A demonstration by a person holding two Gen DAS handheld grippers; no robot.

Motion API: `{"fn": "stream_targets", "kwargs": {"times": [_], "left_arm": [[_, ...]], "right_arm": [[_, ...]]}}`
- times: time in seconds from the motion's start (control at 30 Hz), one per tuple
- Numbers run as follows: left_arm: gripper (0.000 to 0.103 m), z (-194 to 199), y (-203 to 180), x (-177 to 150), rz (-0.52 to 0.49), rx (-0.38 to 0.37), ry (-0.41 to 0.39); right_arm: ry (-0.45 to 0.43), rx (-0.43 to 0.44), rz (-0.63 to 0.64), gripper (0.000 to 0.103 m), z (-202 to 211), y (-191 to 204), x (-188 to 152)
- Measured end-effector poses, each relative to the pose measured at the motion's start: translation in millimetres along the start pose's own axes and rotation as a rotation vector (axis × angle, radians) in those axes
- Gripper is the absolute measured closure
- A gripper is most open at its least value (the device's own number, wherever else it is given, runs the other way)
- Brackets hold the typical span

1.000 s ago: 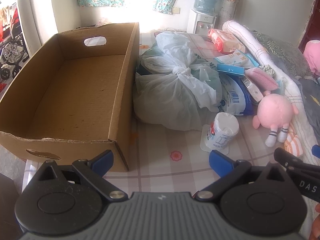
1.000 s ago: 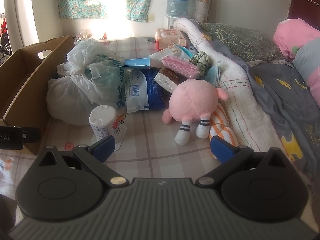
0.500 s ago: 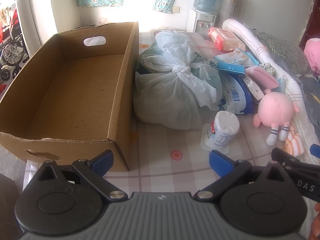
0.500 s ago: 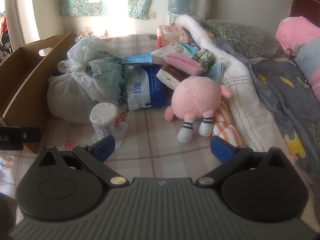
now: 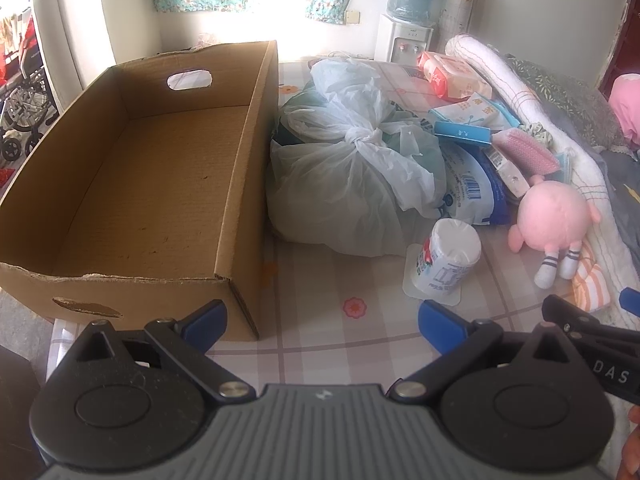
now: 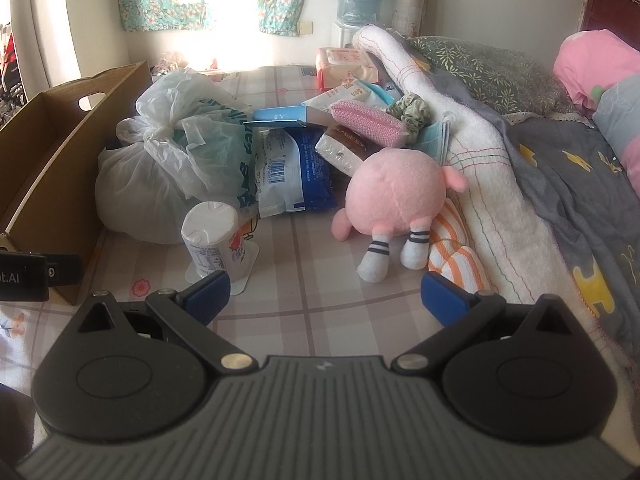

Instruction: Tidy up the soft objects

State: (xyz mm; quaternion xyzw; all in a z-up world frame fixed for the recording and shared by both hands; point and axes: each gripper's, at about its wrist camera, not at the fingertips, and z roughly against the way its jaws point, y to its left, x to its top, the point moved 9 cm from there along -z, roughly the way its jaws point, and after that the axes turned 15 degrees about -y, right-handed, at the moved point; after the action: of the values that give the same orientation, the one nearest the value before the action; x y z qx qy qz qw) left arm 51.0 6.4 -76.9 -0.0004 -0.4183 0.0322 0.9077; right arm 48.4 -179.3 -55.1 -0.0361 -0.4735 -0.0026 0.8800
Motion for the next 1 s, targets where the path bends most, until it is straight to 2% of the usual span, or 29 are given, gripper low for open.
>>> {"fn": "stream_targets", "kwargs": {"times": [0.47, 0.6, 0.77, 0.87, 1.0], "left_arm": [[0.001, -1.5, -0.7, -3.2, -0.008, 0.0, 0.008], [0.001, 3.0, -7.7, 1.5, -0.037, -0.024, -0.027], [0.0, 13.4, -27.6, 21.7, -0.119, -0.083, -0.139], [0.0, 12.3, -41.3, 33.3, -0.139, -0.133, -0.171], [0.0, 6.7, -62.2, 43.8, -0.129, -0.23, -0.203]], "right_arm": [[0.012, 0.001, -0.017, 0.001, -2.9, -1.0, -5.3], [-0.006, -0.006, -0.041, 0.001, -1.9, -7.2, -4.1], [-0.108, -0.024, -0.124, 0.001, 6.6, -36.0, 6.4], [-0.215, -0.026, -0.163, 0.001, 15.1, -56.9, 14.1], [-0.259, -0.024, -0.212, 0.001, 15.0, -79.3, 18.1]]}}
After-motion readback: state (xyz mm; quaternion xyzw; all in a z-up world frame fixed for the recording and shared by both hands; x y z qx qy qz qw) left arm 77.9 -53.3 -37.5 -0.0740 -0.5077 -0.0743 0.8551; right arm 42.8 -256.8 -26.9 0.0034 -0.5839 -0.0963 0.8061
